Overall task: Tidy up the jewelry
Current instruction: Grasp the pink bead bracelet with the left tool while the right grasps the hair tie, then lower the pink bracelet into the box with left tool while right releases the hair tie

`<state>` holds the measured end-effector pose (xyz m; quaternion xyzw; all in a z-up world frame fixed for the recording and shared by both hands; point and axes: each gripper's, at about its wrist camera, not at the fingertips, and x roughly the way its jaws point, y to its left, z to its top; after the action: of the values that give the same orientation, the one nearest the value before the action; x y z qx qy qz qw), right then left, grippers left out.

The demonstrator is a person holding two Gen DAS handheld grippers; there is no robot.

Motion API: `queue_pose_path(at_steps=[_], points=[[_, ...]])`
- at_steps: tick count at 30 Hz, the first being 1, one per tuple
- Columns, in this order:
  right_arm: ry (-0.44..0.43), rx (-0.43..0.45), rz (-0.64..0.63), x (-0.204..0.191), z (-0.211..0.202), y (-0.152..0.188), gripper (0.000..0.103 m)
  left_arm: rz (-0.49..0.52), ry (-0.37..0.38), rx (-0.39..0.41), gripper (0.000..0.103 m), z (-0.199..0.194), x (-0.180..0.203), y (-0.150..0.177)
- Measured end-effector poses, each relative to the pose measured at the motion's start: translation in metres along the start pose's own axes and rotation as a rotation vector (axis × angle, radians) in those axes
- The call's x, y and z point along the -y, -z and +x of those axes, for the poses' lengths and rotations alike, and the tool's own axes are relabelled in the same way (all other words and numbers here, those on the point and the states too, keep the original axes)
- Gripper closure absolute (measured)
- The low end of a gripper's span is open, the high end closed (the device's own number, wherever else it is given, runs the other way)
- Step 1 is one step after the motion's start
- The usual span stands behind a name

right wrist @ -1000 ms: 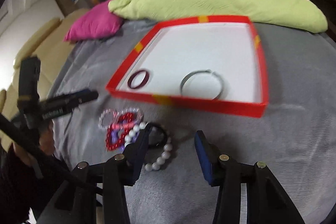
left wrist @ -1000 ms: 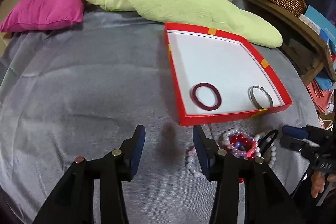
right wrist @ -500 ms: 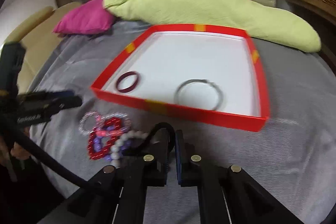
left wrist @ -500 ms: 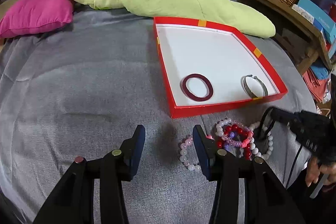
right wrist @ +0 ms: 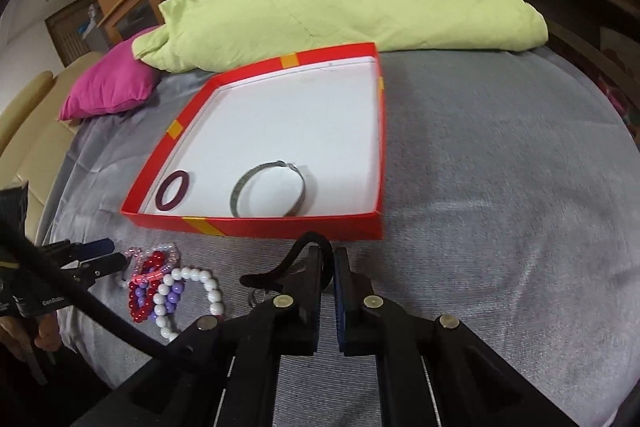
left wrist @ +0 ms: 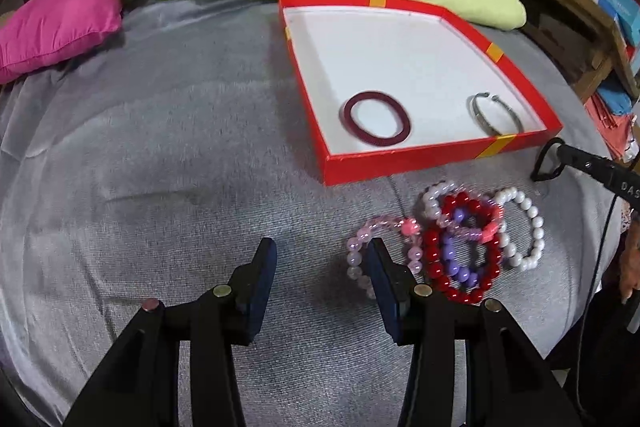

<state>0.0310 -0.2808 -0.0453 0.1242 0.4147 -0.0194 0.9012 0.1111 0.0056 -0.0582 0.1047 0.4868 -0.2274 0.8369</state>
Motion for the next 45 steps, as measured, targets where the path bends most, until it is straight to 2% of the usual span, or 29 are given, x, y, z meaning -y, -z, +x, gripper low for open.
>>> queue_pose_path(at_steps=[5,7,9,11,15,24,33,45], points=[[-0.015,-0.002,-0.016,-0.006,0.000,0.000,0.097,0.056,-0.042,0.008,0.055,0.003,0.008,0.000],[-0.017,0.000,-0.019,-0.007,-0.001,0.001,0.097,0.071,-0.048,0.021,0.068,0.002,0.011,-0.001],[-0.019,0.001,-0.018,-0.007,-0.001,0.001,0.097,0.092,-0.059,0.036,0.089,0.000,0.015,-0.001],[-0.026,-0.001,-0.015,-0.007,-0.002,0.001,0.097,0.114,-0.087,0.047,0.094,0.001,0.019,-0.002],[-0.060,0.011,-0.016,-0.009,-0.006,0.000,0.097,0.092,-0.090,0.071,0.095,-0.002,0.015,-0.004],[-0.146,0.087,-0.042,-0.023,-0.023,-0.004,0.097,0.046,-0.068,0.185,0.095,-0.026,0.008,-0.010],[-0.195,0.158,-0.027,-0.028,-0.036,-0.010,0.097,0.020,-0.019,0.292,0.095,-0.047,0.010,-0.018],[-0.200,0.183,0.018,-0.033,-0.030,-0.024,0.097,0.023,0.041,0.317,0.095,-0.046,0.030,-0.033]])
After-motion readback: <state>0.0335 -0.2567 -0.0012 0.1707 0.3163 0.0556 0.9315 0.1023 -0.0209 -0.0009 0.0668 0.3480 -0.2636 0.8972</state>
